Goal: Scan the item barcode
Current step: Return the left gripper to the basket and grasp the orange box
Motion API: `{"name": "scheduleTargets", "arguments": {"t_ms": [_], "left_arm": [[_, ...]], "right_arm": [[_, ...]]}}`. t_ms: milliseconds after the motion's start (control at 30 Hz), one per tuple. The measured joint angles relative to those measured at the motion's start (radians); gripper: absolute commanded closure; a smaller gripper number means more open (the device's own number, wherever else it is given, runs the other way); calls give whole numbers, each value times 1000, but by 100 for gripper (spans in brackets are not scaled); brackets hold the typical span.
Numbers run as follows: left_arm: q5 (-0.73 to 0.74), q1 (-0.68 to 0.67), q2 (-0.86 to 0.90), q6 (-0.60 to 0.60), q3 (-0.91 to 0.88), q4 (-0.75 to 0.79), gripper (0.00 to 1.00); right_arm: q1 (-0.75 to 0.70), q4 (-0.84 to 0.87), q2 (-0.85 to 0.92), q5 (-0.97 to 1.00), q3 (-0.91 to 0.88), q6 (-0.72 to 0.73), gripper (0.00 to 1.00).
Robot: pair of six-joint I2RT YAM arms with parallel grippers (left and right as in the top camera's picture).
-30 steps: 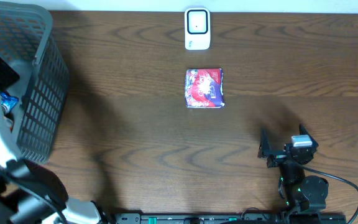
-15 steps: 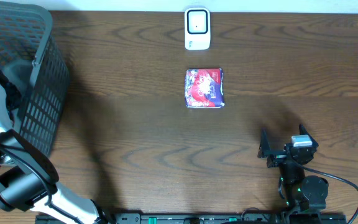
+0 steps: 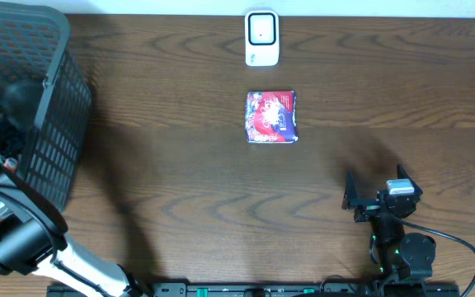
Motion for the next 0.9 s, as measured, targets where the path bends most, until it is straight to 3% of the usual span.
{"name": "scheduleTargets", "arguments": {"t_ms": [300, 367, 533, 633, 900], "left_arm": [[134, 35, 0, 60, -100, 74, 23], [131, 35, 0, 72, -127, 116, 32], [98, 37, 0, 95, -164, 192, 75], [92, 36, 0, 95, -166, 204, 92], [92, 36, -5, 43, -166, 206, 93]], "right_arm": [[0, 0, 0, 0, 0, 0, 1], [0, 0, 0, 0, 0, 0, 1], [0, 0, 0, 0, 0, 0, 1], [0, 0, 0, 0, 0, 0, 1], [0, 0, 0, 0, 0, 0, 1]]}}
